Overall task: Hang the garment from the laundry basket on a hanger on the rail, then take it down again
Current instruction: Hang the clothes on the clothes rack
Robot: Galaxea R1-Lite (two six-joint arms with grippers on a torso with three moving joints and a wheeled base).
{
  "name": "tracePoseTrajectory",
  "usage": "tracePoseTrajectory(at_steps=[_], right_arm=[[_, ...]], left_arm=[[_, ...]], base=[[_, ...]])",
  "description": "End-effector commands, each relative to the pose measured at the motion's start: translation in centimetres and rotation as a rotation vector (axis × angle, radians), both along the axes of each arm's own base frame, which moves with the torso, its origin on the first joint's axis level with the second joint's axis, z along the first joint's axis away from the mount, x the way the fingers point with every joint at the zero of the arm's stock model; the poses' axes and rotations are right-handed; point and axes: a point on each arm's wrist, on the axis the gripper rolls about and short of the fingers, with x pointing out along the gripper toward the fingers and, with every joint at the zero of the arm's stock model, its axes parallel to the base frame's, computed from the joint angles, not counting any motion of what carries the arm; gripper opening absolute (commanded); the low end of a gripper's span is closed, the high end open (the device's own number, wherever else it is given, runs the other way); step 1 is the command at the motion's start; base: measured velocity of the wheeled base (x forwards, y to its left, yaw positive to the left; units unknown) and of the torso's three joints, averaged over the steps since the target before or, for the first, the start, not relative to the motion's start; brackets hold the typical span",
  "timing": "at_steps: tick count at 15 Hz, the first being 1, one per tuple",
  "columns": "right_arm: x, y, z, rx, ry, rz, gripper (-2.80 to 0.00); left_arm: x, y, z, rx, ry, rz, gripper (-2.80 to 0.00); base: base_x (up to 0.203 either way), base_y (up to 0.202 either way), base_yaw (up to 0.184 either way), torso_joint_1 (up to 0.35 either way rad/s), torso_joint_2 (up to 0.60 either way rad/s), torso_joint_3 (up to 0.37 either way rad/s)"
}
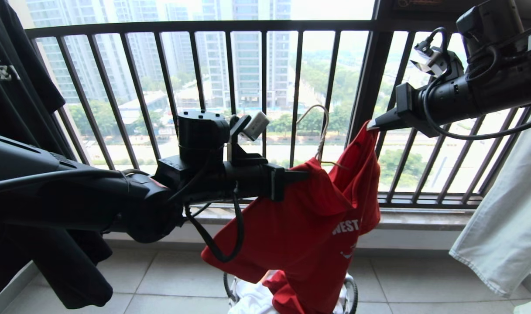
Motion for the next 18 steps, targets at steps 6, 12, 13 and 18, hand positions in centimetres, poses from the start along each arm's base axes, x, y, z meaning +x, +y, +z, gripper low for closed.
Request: tracePoseTrajectory(at_steps=[6, 12, 13, 18], right_arm=[[-2.5, 4.1, 2.6, -0.011, -0.152, 0.057, -2.80], [-5.3, 5.2, 3.7, -0.010, -0.187, 0.095, -2.80], [-5.7, 5.7, 3.9, -0.007, -0.192, 0.115, -2.80], [-7.6, 7.1, 4.6, -0.001, -0.218, 0.163, -2.80]], left_arm=[[0.8, -0.6, -1.4, -0.181, -0.069, -0.005, -2.80], [0.6, -0.2, -1.2, -0.272, -0.082, -0.011, -2.80], [0.6, -0.2, -1.3, -0.280, -0.092, -0.012, -2.80], [0.5, -0.2, -1.5, -0.319, -0.140, -0.018, -2.80]], base=[[0.000, 0.000, 0.000, 0.000, 0.00, 0.000], [0.000, 0.000, 0.000, 0.000, 0.00, 0.000], [0.000, 0.000, 0.000, 0.000, 0.00, 0.000], [0.000, 0.000, 0.000, 0.000, 0.00, 0.000]])
